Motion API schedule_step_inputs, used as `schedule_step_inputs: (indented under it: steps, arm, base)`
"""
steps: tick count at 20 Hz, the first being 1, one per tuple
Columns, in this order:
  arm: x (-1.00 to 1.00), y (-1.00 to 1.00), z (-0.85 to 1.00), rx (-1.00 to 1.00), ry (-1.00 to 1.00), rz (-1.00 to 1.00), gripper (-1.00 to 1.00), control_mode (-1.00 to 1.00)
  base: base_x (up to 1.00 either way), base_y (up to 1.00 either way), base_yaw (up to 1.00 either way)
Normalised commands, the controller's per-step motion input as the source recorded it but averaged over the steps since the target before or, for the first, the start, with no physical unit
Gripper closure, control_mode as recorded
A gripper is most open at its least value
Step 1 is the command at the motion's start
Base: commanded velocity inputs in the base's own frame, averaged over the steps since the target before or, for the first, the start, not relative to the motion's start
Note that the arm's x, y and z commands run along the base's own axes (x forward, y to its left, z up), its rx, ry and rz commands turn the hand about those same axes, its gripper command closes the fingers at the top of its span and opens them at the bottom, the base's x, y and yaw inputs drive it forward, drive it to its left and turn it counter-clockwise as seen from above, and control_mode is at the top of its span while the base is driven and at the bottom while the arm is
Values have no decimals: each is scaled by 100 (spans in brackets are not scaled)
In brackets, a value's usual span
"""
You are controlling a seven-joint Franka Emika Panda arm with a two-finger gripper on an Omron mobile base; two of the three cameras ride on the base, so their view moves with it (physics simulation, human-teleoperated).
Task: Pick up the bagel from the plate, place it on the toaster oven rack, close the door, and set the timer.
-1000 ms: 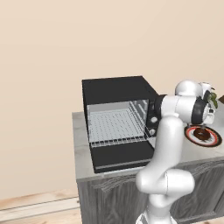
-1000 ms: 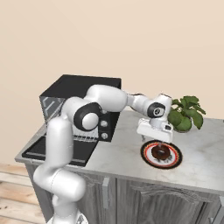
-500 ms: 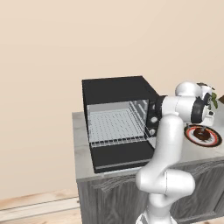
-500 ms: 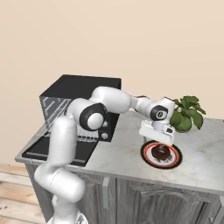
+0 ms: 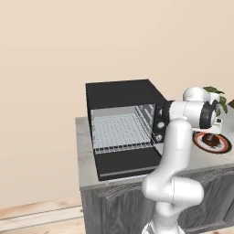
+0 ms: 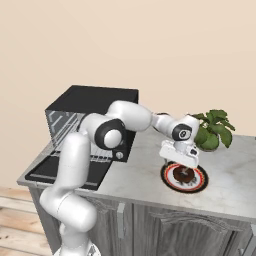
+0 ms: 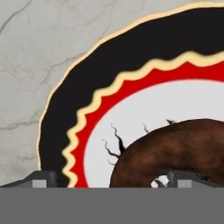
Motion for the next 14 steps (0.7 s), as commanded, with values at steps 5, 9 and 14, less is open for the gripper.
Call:
schedule_step_inputs:
  steps: [5, 9, 14]
  arm:
    - [0, -1, -24, -2, 0, -2, -100, -100]
    - [0, -4, -17, -2, 0, -2, -100, -100]
    - [0, 1, -13, -3, 0, -3, 100, -100]
  base:
    - [0, 0, 0]
    - [0, 0, 0]
    - [0, 0, 0]
